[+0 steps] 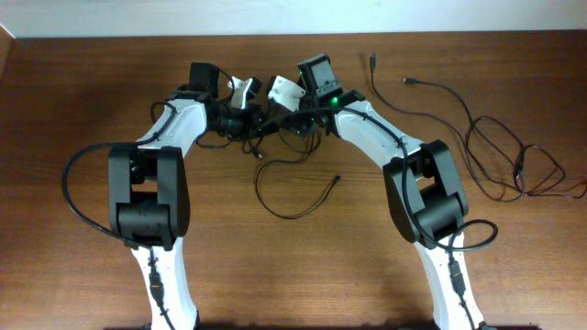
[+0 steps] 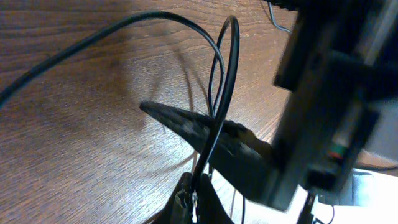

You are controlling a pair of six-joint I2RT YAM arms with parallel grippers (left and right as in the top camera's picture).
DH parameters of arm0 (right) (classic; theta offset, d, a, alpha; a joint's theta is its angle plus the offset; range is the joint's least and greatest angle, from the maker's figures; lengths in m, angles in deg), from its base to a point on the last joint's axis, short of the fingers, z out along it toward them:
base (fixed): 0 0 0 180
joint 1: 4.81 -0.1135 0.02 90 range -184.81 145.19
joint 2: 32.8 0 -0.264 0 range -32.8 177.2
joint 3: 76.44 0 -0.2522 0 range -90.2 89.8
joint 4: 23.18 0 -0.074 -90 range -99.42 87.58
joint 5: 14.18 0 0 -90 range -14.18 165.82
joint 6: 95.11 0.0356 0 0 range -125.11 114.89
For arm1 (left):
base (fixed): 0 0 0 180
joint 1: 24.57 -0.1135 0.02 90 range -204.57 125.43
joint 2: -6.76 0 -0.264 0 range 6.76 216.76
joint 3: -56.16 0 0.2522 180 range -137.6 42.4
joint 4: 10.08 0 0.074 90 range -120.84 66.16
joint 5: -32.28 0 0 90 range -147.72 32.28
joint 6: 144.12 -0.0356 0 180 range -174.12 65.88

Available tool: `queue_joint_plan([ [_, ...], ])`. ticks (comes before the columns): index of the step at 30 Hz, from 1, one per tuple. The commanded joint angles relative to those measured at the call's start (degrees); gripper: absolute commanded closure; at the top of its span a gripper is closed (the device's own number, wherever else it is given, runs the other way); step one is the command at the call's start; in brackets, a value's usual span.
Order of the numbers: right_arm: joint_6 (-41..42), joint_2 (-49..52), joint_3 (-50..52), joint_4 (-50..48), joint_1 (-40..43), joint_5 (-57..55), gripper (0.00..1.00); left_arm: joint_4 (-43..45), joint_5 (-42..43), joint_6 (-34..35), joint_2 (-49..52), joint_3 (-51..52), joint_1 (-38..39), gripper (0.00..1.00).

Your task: Untangle cables

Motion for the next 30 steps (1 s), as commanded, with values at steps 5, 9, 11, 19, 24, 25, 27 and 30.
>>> queue_joint_plan([
  [5,7.13,3.23,0.24,3.08,2.4,2.16,0.32,-0.02,1.29,-0.92,0.61,0.11,0.15,1.0],
  [9,13.73,3.19,0.24,10.21,2.36,12.2,0.5,0.17,1.25,-0.92,0.61,0.11,0.11,1.0],
  [11,17.35,3.19,0.24,13.22,2.36,15.45,0.62,0.2,1.07,-0.92,0.61,0.11,0.11,1.0],
  [19,23.45,-8.35,-0.52,17.68,2.64,20.33,0.96,0.39,1.07,-0.9,0.61,0.11,0.11,1.0],
  [24,23.63,-13.97,-0.52,21.29,2.62,20.63,0.61,0.39,1.09,-0.87,0.61,0.11,0.11,1.0],
  [25,23.61,-13.79,-0.5,22.27,2.64,20.59,0.61,0.39,1.09,-0.87,0.61,0.11,0.11,1.0],
  [27,23.61,-13.64,-0.39,23.02,2.62,20.59,0.72,0.39,1.09,-0.87,0.61,0.11,0.11,1.0],
  [30,23.52,-13.62,-0.39,23.67,2.69,20.39,0.53,0.42,1.09,-0.85,0.61,0.11,0.11,1.0],
])
